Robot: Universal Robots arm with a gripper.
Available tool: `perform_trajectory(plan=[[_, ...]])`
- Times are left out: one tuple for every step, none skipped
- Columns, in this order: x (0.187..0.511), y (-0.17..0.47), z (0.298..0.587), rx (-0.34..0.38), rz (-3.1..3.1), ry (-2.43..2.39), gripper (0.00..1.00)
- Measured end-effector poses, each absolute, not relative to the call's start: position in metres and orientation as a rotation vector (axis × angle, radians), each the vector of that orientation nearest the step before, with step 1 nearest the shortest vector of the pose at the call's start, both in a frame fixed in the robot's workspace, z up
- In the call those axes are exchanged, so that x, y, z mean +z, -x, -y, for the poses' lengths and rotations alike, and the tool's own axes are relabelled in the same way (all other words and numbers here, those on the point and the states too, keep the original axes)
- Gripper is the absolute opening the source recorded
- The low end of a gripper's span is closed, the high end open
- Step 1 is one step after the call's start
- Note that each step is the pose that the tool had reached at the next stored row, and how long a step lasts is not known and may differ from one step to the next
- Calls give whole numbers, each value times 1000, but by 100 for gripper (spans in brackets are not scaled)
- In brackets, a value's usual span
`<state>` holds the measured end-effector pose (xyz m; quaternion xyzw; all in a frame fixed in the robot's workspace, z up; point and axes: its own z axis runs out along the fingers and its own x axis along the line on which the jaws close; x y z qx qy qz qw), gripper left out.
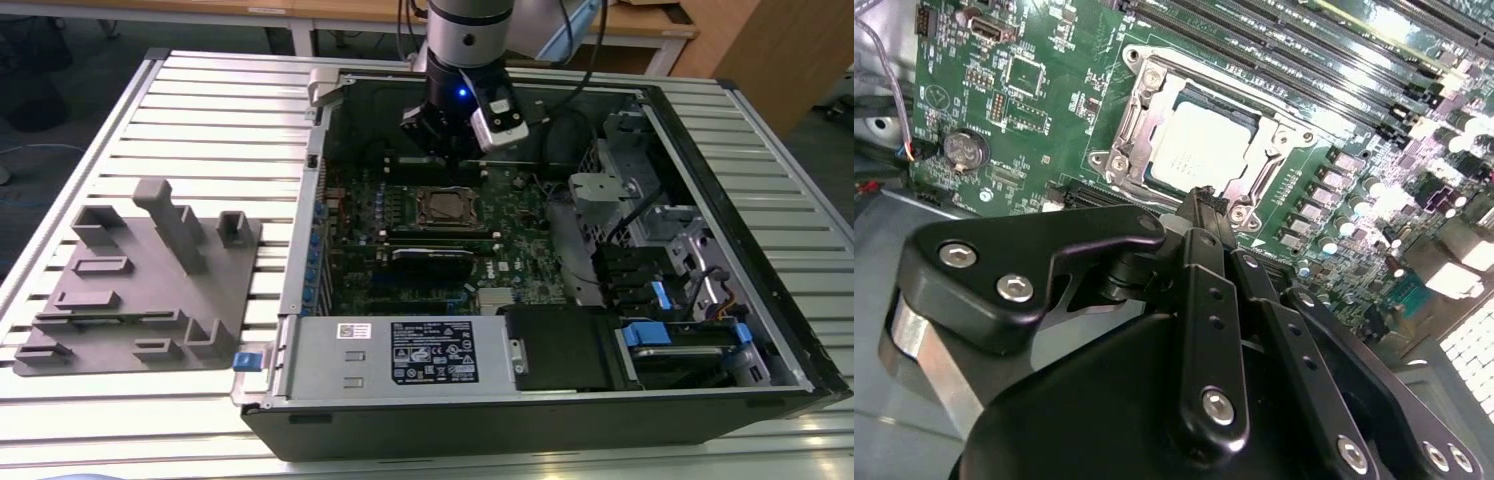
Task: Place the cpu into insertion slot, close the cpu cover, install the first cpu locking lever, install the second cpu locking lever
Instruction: 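Install the second cpu locking lever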
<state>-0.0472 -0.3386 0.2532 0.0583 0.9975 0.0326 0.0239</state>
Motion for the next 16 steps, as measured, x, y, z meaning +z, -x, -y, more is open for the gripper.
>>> perform_trajectory(plan=[[253,47,339,101,-3087,-180,11],[253,47,339,101,-3087,-180,11],[253,47,339,101,-3087,-180,11],[253,47,339,101,-3087,-180,11],[253,47,339,101,-3087,-180,11],[253,47,339,101,-3087,-178,11],[253,47,339,101,-3087,-178,11],[253,47,339,101,-3088,-166,11],[253,47,339,102,-3089,-155,11],[253,47,339,102,-3089,-155,11],[253,47,339,101,-3089,-155,11],[253,47,339,102,-3089,-154,11],[253,47,339,102,-3089,-154,11],[253,47,339,102,-3089,-154,11],[253,47,339,102,-3089,-154,11],[253,47,339,102,-3089,-154,11]])
